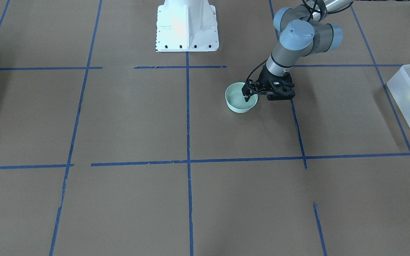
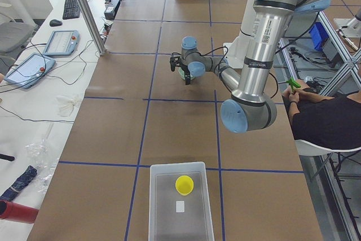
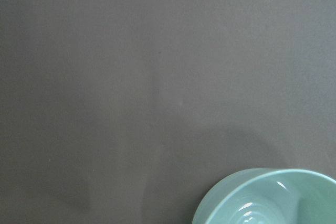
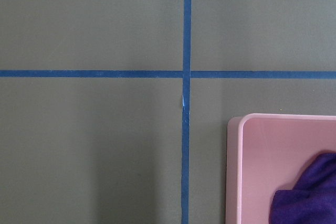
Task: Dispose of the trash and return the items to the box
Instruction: 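Close the left gripper on the rim of the green bowl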
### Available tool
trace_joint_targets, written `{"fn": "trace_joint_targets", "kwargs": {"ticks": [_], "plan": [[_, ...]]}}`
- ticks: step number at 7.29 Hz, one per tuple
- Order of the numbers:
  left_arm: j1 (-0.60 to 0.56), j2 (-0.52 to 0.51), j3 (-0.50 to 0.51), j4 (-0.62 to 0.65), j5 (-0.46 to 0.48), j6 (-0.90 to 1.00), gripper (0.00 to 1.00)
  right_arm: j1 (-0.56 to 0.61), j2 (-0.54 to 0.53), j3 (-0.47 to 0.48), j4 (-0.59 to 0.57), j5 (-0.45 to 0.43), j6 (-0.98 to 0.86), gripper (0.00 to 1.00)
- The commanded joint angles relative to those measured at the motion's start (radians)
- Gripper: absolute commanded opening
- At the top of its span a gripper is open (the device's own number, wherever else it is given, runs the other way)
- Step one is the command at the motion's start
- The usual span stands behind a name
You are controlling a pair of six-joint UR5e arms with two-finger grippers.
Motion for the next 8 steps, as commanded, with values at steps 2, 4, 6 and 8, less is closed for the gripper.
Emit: {"fn": "trace_joint_targets", "kwargs": {"ticks": [2, 4, 6, 8], "plan": [[0.025, -0.015, 0.002, 0.001, 0.0, -0.044, 0.36, 0.0, 0.0, 0.011, -0.002, 0.0, 0.0, 1.0], [0.019, -0.004, -0.009, 0.001, 0.0, -0.044, 0.0, 0.0, 0.0, 0.013, -0.002, 0.002, 0.002, 1.0], [-0.001, 0.007, -0.067, 0.027, -0.004, -0.044, 0.0, 0.0, 0.0, 0.017, -0.002, 0.002, 0.002, 1.0], [-0.137, 0.001, -0.225, 0.23, -0.012, -0.002, 0.0, 0.0, 0.001, 0.017, 0.0, 0.002, 0.0, 1.0]]}}
